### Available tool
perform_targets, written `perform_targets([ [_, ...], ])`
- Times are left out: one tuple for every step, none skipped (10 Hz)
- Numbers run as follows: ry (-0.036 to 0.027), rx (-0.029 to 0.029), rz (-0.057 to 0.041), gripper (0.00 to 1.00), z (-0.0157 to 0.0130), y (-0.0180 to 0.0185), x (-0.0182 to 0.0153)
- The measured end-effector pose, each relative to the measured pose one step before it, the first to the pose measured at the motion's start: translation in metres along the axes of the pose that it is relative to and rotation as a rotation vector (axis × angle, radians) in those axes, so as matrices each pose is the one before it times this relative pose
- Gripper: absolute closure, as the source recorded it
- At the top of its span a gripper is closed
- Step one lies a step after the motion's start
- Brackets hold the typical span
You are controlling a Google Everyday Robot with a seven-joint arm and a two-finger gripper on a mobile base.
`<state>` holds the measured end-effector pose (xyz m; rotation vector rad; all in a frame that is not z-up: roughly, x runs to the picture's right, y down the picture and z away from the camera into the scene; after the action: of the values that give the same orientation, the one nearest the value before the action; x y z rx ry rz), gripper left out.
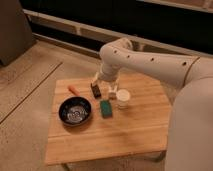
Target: Place the bottle in the ceramic bowl
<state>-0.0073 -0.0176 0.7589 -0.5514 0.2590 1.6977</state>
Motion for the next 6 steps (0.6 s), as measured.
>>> perform_targets([
  [-0.00068,-0.00161,0.01239,0.35,0.00286,-0.00118,-0.00738],
  [-0.01002,0.00291,0.01693,0.35,0.00192,-0.00649,-0.01273],
  [-0.01844,0.00023,0.00953,0.35,0.0005,-0.00738,-0.01518],
  [-0.0199,-0.00321,-0.00174,0.35,-0.00009,-0.00491,-0.01283],
  [-0.02206,-0.00326,-0.00918,0.35,0.00026,-0.00343,-0.01384],
  [-0.01232,-0.00568,-0.00567,0.35,0.00186,-0.00145,-0.00927],
])
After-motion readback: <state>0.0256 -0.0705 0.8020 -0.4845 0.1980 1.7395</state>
